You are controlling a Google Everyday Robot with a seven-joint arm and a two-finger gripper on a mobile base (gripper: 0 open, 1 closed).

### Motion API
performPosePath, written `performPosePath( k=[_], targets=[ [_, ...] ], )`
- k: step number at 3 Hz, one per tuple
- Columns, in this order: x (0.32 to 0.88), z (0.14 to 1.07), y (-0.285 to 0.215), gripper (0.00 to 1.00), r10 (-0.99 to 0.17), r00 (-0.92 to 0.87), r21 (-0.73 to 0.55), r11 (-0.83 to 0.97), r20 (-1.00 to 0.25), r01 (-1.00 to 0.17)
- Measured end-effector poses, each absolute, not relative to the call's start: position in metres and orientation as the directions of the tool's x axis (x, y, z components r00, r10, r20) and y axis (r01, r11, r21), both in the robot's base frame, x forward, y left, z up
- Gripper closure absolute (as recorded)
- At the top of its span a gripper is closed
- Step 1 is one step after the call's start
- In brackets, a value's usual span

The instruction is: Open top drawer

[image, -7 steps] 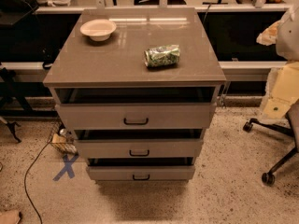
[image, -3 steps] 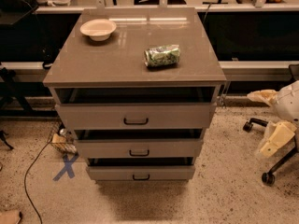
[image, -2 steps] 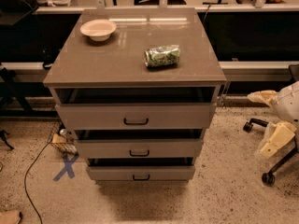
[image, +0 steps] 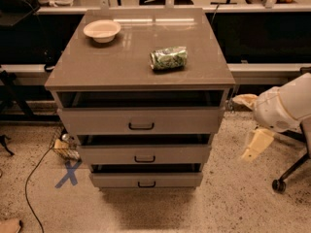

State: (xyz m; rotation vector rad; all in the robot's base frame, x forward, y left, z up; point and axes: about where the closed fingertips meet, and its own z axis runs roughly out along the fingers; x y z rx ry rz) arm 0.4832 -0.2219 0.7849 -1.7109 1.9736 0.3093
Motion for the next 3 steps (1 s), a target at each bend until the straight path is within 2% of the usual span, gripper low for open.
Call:
performPosePath(
  k=[1,2,3],
  targets=[
    [0.505,0.769,-0.179,0.00,-0.876,-0.012,-0.213,0.130,-0.482,-0.968],
    [0.506,0.766,-0.179,0.00,-0.880,-0.011,-0.214,0.128,-0.475,-0.968],
    [0.518,0.741,-0.174,0.00,-0.916,-0.008,-0.230,0.110,-0.401,-0.967]
  ],
)
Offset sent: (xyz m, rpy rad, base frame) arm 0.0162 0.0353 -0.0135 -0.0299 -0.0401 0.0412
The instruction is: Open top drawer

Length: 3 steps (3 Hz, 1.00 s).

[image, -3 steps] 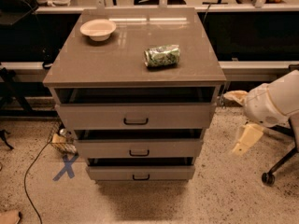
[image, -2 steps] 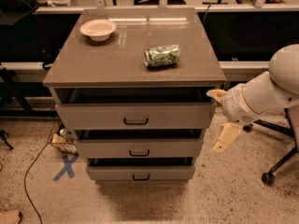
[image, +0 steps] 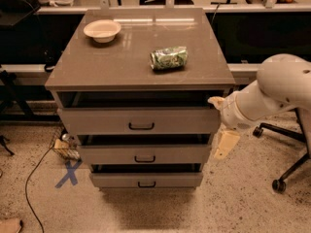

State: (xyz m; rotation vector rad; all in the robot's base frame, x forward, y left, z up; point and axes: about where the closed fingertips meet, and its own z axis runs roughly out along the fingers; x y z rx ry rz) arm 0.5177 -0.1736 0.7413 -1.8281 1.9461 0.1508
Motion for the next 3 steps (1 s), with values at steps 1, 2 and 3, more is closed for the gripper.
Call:
performPosePath(
  k=[1,2,3],
  targets=[
    [0.539,0.717,-0.160,0.00,-0.942,0.039,-0.276,0.059,-0.334,-0.959],
    [0.563,0.698,-0.150,0.00,-0.953,0.057,-0.295,0.035,-0.297,-0.955],
    [0.585,0.685,-0.137,0.00,-0.956,0.077,-0.303,0.013,-0.284,-0.953]
  ],
)
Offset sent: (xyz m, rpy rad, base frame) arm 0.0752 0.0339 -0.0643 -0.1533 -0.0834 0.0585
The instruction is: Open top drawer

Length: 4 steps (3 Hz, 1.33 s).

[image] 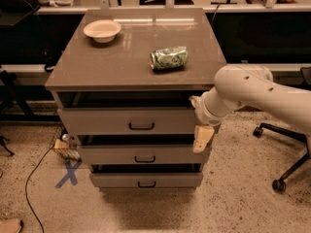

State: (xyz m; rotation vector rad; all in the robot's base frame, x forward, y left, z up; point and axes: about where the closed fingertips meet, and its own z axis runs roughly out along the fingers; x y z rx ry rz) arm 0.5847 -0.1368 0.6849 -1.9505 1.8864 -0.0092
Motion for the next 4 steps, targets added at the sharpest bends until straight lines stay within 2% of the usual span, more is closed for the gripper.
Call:
performPosePath(
  k=[1,2,4],
  targets=[
    [0.604,0.674,-0.126,0.00,-0.958,0.080,-0.313,0.011,-0.275,-0.950],
    [0.622,0.659,-0.121,0.17,-0.960,0.062,-0.306,0.026,-0.275,-0.952],
    [0.621,0.642,-0.142,0.64,-0.963,0.005,-0.283,0.075,-0.271,-0.956]
  ],
)
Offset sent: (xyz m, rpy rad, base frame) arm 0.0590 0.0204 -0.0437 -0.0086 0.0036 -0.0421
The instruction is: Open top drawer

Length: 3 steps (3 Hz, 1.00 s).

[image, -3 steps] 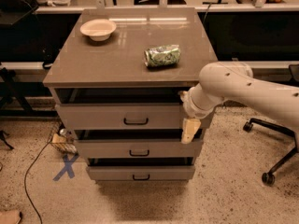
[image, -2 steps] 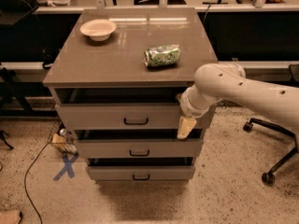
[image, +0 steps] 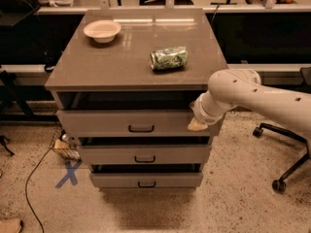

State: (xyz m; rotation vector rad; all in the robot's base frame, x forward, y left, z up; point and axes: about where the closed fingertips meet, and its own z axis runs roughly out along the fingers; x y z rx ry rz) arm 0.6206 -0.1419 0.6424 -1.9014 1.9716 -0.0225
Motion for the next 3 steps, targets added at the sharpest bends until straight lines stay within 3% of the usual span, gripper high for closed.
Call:
performPosePath(
  k=[1,2,3],
  targets=[
    [0.6205,0.6424,-0.1419,0.87,-0.963,0.005,-0.283,0.075,-0.271,-0.956],
    [0.6205,0.6453,-0.1419,1.00,-0.963,0.005,-0.283,0.075,-0.271,-0.956],
    [0.6171,0.6434,-0.1434,1.00,-0.961,0.003,-0.278,0.077,-0.277,-0.958]
  ],
)
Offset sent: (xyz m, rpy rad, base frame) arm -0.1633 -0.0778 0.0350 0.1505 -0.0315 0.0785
